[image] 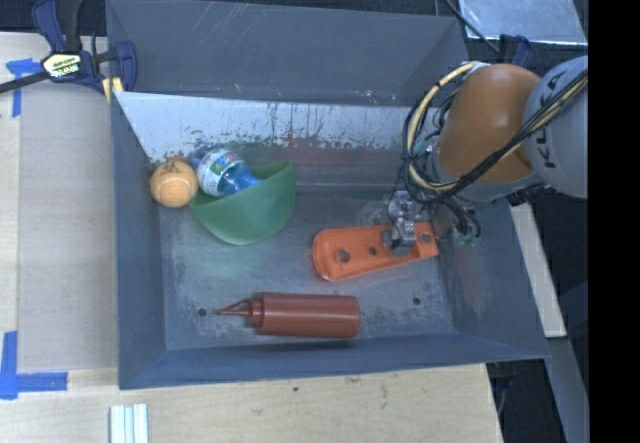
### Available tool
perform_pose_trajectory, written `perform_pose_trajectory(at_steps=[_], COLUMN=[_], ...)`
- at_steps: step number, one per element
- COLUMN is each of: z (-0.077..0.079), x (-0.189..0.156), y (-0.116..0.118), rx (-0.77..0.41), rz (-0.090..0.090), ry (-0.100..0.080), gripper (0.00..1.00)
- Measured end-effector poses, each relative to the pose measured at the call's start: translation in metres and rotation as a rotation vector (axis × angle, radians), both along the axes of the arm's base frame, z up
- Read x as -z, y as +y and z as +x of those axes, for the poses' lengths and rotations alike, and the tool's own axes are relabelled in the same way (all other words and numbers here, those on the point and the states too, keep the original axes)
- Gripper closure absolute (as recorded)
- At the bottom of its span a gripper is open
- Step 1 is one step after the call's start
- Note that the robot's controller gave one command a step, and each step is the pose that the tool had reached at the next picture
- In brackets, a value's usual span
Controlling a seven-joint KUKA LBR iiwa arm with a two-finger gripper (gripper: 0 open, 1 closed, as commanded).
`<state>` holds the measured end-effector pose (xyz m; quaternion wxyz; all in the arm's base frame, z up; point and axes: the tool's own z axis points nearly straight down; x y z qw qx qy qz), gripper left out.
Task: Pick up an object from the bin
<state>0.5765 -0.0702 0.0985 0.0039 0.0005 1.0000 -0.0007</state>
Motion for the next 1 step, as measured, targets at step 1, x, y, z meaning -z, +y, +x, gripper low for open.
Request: perform_pose_trajectory(at_steps=[1], z=[0.0143], x=[-0.1448], y=[-0.0038], rx=[-0.003], rz=[0.0], ry=[-0.005], gripper=[1.0])
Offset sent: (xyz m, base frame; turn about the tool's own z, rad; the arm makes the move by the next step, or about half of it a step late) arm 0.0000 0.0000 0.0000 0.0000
